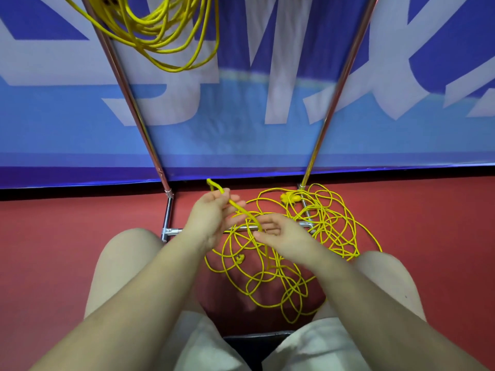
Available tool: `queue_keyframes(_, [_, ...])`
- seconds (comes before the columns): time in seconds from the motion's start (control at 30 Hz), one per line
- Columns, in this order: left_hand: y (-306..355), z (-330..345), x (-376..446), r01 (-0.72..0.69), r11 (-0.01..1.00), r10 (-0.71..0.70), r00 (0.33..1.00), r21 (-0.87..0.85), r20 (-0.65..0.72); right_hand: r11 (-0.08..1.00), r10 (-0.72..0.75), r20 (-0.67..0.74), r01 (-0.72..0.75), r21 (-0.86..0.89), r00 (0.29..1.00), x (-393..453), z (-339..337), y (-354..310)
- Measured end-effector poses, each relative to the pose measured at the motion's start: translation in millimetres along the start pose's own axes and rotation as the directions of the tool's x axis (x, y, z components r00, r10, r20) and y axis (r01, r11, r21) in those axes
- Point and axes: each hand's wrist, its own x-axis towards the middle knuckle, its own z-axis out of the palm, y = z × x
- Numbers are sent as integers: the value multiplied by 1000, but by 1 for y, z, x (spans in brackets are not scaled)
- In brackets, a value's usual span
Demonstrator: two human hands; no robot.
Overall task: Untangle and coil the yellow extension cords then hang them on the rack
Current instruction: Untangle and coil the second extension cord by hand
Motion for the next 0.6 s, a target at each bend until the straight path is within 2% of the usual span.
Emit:
queue_keyframes(0.07, [3, 2, -1, 62, 987, -66, 998, -147, -22, 988, -87, -53, 79, -135, 995, -2, 5, 9])
queue_keyframes(0.17, [7, 4, -4, 99, 964, -98, 995, -246, 15, 972, -158, -182, 120, -203, 971, -1, 3, 8])
queue_keyframes(0.23, [9, 4, -4, 97, 964, -84, 995, -246, 63, 974, -176, -232, 135, -185, 957, 1, -2, 1])
queue_keyframes(0.27, [8, 4, -3, 88, 981, -75, 994, -175, 80, 980, -172, -232, 142, -142, 957, 1, -4, -4])
queue_keyframes(0.3, [5, 3, -3, 76, 995, -70, 993, -65, 96, 989, -148, -226, 140, -50, 963, 1, -6, -10])
queue_keyframes(0.37, [-6, 3, -5, 67, 986, -91, 983, 151, 157, 958, -29, -205, 85, 272, 978, 1, -12, -27])
queue_keyframes(0.4, [-13, 3, -8, 64, 969, -113, 973, 240, 199, 898, 45, -196, 46, 438, 980, 3, -16, -34])
queue_keyframes(0.47, [-25, 5, -13, 41, 931, -139, 959, 364, 246, 751, 183, -191, -12, 660, 964, 8, -27, -44])
queue_keyframes(0.53, [-31, 4, -18, -23, 902, -100, 960, 430, 262, 645, 277, -174, -48, 762, 945, 13, -36, -46])
queue_keyframes(0.6, [-33, 1, -18, -149, 852, -11, 953, 501, 302, 615, 316, -154, -79, 785, 936, 17, -40, -48])
